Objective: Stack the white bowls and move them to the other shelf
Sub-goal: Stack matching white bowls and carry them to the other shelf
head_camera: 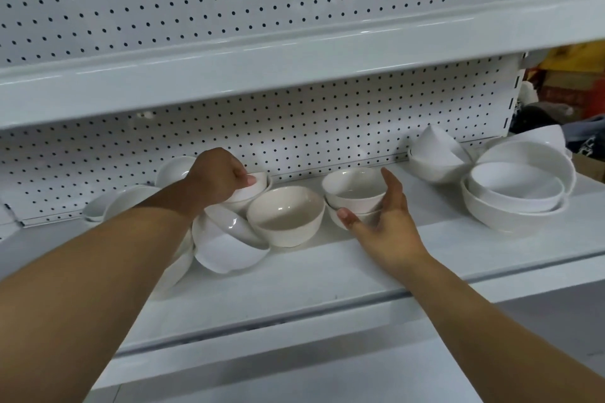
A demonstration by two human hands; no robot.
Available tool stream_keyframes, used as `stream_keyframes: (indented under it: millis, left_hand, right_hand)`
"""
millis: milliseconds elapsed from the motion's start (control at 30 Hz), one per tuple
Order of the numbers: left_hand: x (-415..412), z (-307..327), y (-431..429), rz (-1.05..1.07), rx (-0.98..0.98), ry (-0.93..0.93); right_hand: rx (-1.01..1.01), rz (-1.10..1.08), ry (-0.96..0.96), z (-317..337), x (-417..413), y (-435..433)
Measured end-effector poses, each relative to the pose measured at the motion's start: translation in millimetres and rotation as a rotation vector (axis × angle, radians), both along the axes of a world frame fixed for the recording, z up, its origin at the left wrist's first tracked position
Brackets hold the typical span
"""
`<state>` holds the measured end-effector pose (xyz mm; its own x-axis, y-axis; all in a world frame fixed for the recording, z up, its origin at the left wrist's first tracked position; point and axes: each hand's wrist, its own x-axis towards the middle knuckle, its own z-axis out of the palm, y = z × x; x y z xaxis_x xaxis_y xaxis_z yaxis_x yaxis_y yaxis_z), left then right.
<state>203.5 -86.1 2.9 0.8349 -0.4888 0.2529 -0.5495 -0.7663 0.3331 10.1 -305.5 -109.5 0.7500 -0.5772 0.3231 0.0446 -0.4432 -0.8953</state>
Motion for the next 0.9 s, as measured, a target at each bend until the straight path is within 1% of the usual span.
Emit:
stream_keyframes:
  millis: [100,200,367,500,600,700,800,900]
  left_hand:
    - [1.0,-0.9,1.2,0.018,-0.116,0.027]
    - [-3.0,-0.3,2.3,0.015,-0.19,0.004]
    - [-17.4,5.4,3.4,-0.068,-0.378,-0.051]
    - [-34.3,12.6,-2.3,-0.18,-0.425,-0.099]
    - [-54.5,18.2,-14.0,-0.27,-0.501,-0.084]
    - [-80.4,17.3,-31.0,-0.357,-0.519,-0.121]
    - [-97.3,12.0,-52.5,-0.386,-0.54,-0.084]
    - [-103.3,4.7,-71.4,-0.395,-0.509,-0.079]
  right_hand:
    - [0.019,0.007,-0.001,-0.6,0.5,-1.6]
    - [0.045,0.008,-0.007,-2.3,1.3,-3.5]
    - [0.13,0.006,-0.006,6.6,-2.9,0.6]
    - [0.128,-0.012,-0.045,11.7,-6.8,2.1]
    - [0.203,0.008,-0.091,13.9,-8.9,2.2]
    - [0.277,0.015,-0.113,13.3,-10.6,0.8]
    - [0.291,0.001,-0.119,11.2,-10.6,-0.4]
    - [0.307,0.005,-0.132,9.5,-10.1,-2.3]
